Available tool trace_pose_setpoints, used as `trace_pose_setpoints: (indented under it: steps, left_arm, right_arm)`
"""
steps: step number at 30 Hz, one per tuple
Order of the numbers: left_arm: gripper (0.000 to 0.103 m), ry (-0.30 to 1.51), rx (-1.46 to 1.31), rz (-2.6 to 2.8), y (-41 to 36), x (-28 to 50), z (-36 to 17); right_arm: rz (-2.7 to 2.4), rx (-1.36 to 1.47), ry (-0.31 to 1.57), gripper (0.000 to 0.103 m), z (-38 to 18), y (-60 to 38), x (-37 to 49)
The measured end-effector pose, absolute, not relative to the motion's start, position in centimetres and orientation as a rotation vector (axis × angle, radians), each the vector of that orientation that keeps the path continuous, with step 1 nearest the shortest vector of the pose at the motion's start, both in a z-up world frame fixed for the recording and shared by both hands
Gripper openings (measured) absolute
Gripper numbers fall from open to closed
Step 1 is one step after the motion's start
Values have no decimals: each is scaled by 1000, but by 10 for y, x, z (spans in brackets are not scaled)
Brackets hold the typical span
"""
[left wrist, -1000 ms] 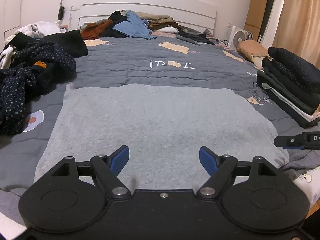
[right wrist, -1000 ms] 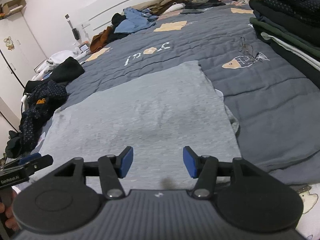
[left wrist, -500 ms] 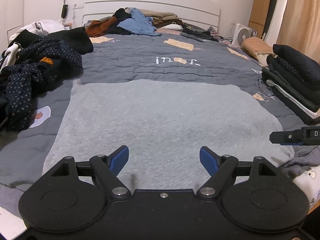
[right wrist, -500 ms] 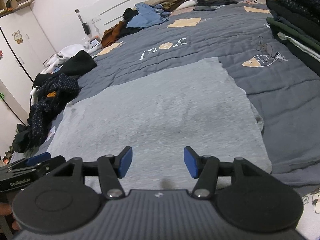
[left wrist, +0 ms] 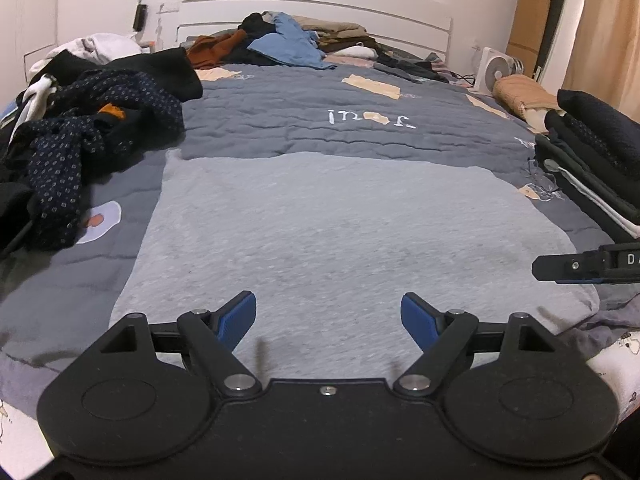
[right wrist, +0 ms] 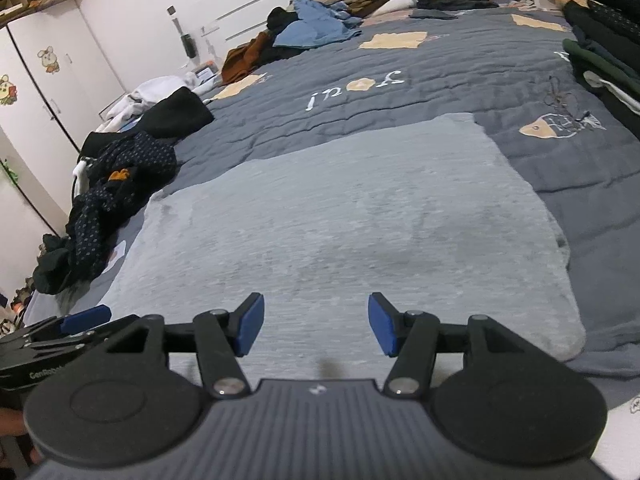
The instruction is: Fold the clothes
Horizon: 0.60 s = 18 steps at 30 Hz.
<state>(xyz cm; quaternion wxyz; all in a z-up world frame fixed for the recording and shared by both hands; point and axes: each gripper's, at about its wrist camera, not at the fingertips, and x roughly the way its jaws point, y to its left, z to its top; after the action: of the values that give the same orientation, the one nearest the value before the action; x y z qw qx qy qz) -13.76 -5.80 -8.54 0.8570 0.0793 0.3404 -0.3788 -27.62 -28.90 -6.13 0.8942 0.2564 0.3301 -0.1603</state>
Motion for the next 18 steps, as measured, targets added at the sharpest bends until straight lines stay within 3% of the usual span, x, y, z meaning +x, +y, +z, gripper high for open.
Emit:
trace_pose_setpoints:
  steps: [18]
  left_arm:
    - [79, 736, 116, -714, -15, -115, -87]
  right_arm:
    - [-251, 492, 708, 57, -60, -251, -236]
